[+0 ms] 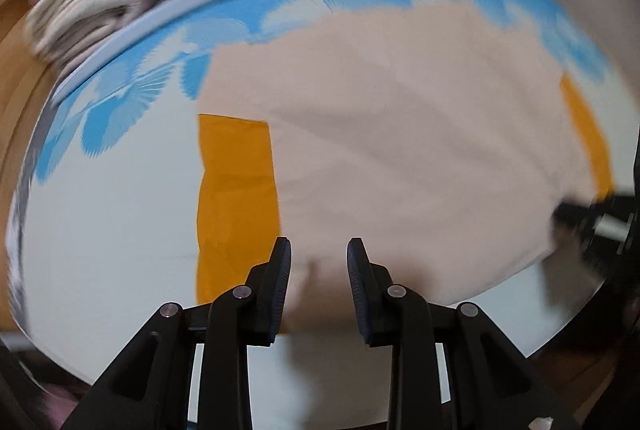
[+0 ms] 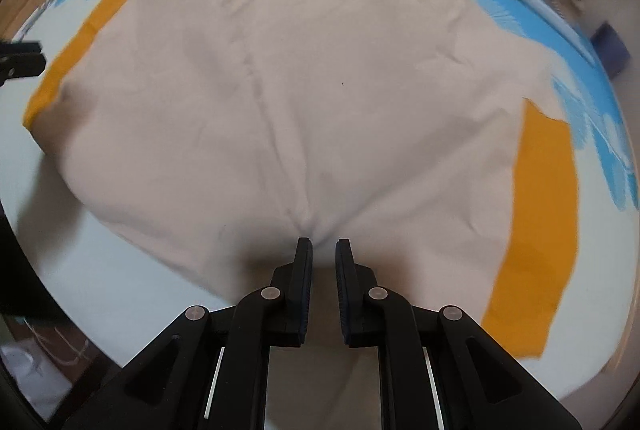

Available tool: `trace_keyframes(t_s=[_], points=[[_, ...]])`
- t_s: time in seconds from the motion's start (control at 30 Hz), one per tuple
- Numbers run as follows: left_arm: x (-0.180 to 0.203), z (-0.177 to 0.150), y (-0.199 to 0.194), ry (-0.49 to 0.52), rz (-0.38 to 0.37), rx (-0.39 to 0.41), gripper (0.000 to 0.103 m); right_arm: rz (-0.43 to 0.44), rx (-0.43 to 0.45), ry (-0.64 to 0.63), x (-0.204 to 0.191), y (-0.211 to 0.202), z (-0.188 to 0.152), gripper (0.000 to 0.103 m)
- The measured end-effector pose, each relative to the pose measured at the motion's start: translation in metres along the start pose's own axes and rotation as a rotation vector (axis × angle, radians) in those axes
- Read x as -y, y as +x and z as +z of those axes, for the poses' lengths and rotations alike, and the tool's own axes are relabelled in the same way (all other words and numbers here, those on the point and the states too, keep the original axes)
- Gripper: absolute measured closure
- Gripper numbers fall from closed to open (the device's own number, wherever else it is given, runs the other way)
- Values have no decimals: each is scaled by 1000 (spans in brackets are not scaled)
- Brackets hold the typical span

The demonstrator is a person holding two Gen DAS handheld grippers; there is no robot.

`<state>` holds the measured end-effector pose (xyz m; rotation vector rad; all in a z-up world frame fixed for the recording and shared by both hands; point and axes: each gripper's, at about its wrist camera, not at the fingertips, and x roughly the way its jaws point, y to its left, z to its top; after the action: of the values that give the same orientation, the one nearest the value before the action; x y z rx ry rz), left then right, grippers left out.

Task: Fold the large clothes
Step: 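Open both tools and lay the folded jacket flat on the bed, then grasp the orange jacket edge with the left tool and lift it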

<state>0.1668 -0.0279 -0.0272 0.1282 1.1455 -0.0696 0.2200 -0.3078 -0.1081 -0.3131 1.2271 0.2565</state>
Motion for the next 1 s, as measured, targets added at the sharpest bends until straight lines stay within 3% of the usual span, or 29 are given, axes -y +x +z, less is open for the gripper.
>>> trace_keyframes(t_s=[0.07, 0.17, 0.2, 0.3, 0.43, 0.57, 0.7, 0.8, 0.83, 1.0], points=[[4, -23, -19, -65, -6, 82, 76, 44, 72, 60, 3, -24, -11, 90], [-7, -39, -15, -150, -32, 143, 89, 56, 170, 116, 3, -55, -22, 90], [-14, -47, -8, -185, -38, 142, 93, 53, 196, 127, 1, -62, -26, 90], [-27, -63, 9, -284, -73, 114, 94, 45, 233, 152, -12, -66, -20, 90], [-41, -80, 22, -401, -131, 63, 93, 24, 252, 137, -49, -46, 5, 90], [-62, -81, 40, -526, -190, 37, 92, -16, 173, 97, -82, -14, 17, 90], [-73, -86, 51, -593, -218, -5, 82, -62, 129, 77, -90, 1, 23, 90], [-87, -91, 53, -682, -271, -8, 57, -19, 181, 126, -86, -17, 27, 89], [-90, -93, 55, -706, -288, -7, 53, -5, 198, 134, -85, -20, 28, 89], [-110, -103, 76, -885, -409, -61, 52, -29, 115, 114, -86, 8, 28, 89]])
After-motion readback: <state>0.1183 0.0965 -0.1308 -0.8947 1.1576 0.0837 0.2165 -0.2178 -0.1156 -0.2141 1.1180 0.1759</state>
